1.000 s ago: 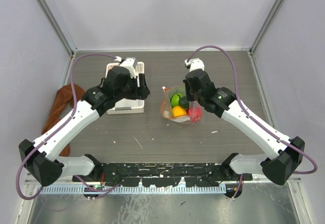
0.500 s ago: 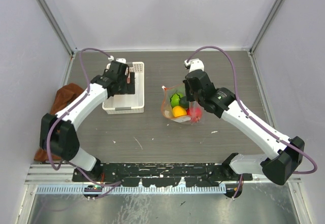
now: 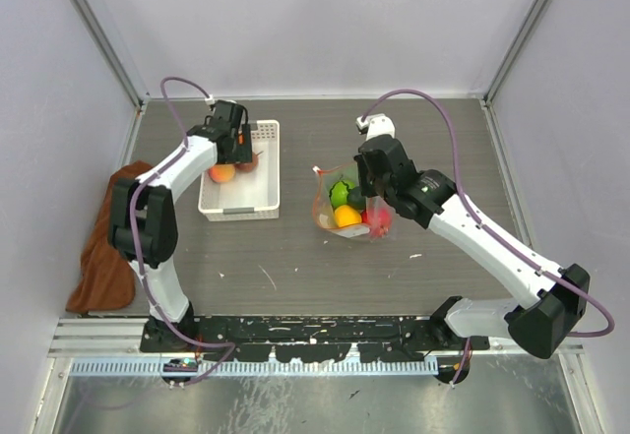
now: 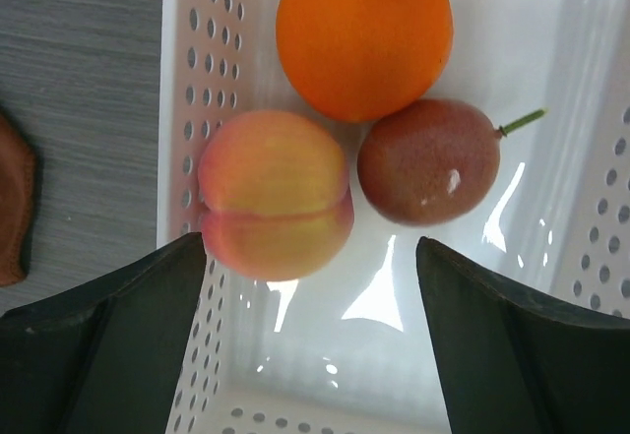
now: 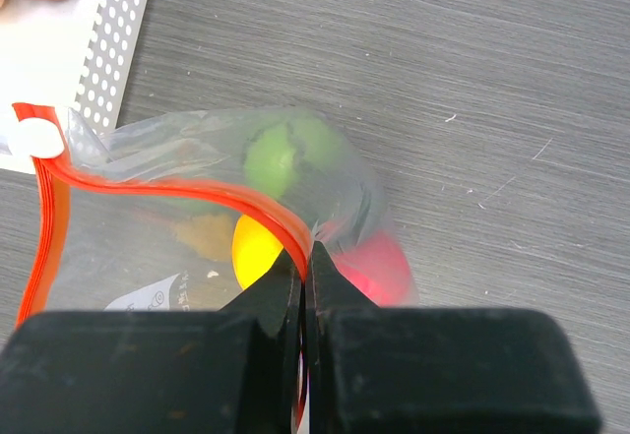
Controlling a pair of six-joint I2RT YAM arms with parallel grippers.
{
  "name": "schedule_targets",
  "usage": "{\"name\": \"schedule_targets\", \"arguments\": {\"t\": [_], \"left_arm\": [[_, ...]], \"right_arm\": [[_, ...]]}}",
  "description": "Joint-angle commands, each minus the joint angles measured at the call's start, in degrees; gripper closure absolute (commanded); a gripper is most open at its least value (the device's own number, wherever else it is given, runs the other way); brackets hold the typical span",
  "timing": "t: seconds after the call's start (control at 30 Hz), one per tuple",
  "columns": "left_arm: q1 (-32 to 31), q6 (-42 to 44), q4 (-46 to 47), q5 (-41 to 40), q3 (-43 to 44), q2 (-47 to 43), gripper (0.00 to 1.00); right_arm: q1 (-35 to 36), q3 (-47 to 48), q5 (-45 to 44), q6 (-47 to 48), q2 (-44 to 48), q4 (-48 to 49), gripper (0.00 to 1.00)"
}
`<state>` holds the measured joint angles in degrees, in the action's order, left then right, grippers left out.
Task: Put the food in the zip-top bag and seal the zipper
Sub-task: Pick up the fake fruit from the bin.
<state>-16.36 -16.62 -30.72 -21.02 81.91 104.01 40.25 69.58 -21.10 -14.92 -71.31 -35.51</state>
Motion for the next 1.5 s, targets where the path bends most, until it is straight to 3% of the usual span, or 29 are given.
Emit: {"name": "schedule_targets", "arguments": {"t": [0.0,0.33,1.0,1.1,1.23,1.47], "left_arm": [[0.76,1.99,2.47,-3.4,5.18,4.01,0.12],[1.67,1.75,0.84,-0.08,6.17,8.75,0.12],[1.6,-1.48,1.16,9.06,0.7,7.62,0.04],[1.6,-1.55,0.8,9.11,1.38,8.36,0.07],[1.62,-1.66,1.03,9.71,1.08,7.71,0.21],[1.55,-1.85,2.38,10.75,-2.79,2.41,0.34]], "right_arm": [[-0.34,0.69,0.45,0.23,-0.34,3.16,0.94],[-0.27,0.57,0.91,0.55,-1.44,3.59,0.94],[-0.32,0.47,1.91,0.3,-1.55,3.81,0.94],[-0.35,0.39,1.94,0.32,-1.49,3.85,0.94],[-0.35,0.34,1.89,0.26,-1.31,3.84,0.94],[-0.31,0.6,2.19,0.17,-1.52,3.86,0.94]]}}
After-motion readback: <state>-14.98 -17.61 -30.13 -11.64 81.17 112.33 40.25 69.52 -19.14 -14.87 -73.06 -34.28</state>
